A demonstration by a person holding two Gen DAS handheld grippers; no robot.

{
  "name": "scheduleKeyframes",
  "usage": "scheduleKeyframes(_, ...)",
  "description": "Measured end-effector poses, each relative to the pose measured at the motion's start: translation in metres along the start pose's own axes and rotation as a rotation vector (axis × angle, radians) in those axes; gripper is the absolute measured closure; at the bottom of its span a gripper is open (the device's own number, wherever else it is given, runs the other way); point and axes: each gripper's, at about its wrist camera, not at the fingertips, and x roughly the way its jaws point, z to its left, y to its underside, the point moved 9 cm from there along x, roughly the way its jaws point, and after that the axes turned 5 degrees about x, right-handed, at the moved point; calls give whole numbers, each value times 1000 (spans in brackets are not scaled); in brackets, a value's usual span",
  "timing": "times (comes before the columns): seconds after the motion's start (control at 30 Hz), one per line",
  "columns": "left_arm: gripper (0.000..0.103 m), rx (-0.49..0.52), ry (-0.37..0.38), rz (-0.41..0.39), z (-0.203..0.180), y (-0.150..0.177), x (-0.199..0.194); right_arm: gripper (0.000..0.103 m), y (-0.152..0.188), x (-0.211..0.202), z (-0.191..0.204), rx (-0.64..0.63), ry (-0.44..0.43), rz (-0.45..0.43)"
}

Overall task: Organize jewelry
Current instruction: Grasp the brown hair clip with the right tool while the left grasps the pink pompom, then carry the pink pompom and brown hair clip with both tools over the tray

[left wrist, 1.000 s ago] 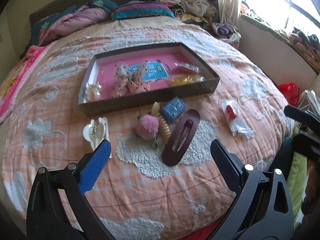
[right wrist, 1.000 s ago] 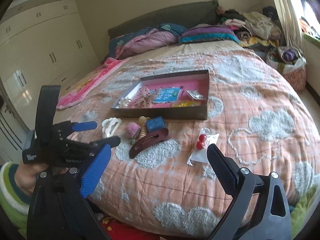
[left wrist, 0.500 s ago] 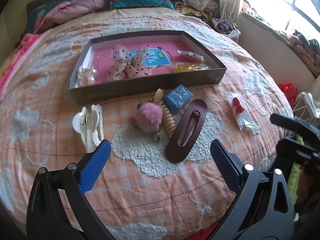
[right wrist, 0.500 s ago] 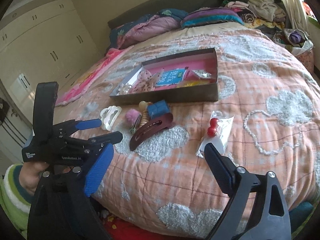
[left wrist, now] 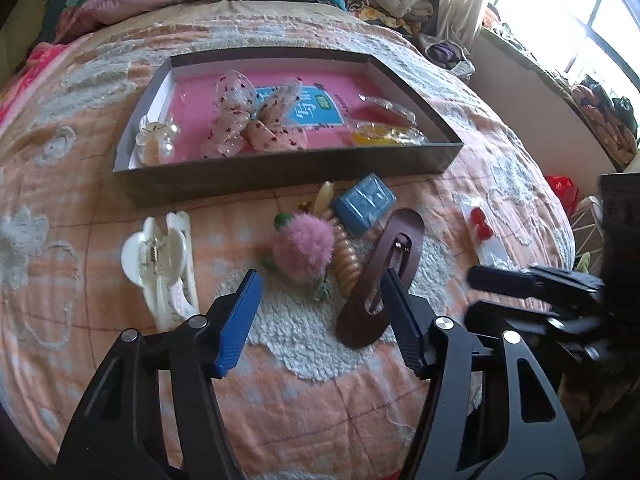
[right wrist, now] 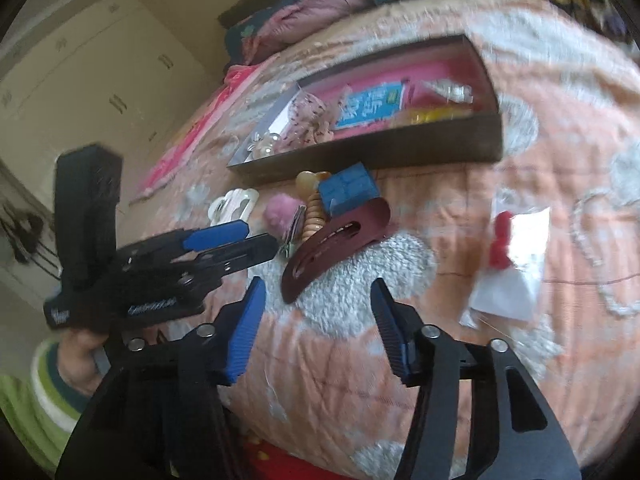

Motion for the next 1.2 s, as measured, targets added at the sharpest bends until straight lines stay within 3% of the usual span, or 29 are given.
scheduleKeyframes(0.1, 49, -14, -5, 2, 8, -5, 3, 68, -2, 11, -9, 67, -37, 30)
scheduleKeyframes(0.27, 49, -5, -3, 19, 13, -11, 11, 68, -5, 26, -21, 196, -111, 63)
scheduleKeyframes(0.5, 49, -13, -7, 36, 19, -10, 23, 68, -14, 32, -23, 222, -126, 51)
scheduleKeyframes(0.57, 51, -11, -8, 40, 21, -10, 26, 79, -16, 32, -23, 221, -140, 47)
scheduleKeyframes(0.7, 59, 3, -11, 43, 20, -11, 30, 85, -18, 25, -21, 205, -156, 25)
scheduleKeyframes(0.8, 74, 16, -4, 46, 17, -12, 33, 90, -20, 6, -17, 173, -137, -21)
scheduleKeyframes(1.2, 76, 55, 12, 10, -7, -16, 36, 93, -23, -67, -23, 47, 45, -208)
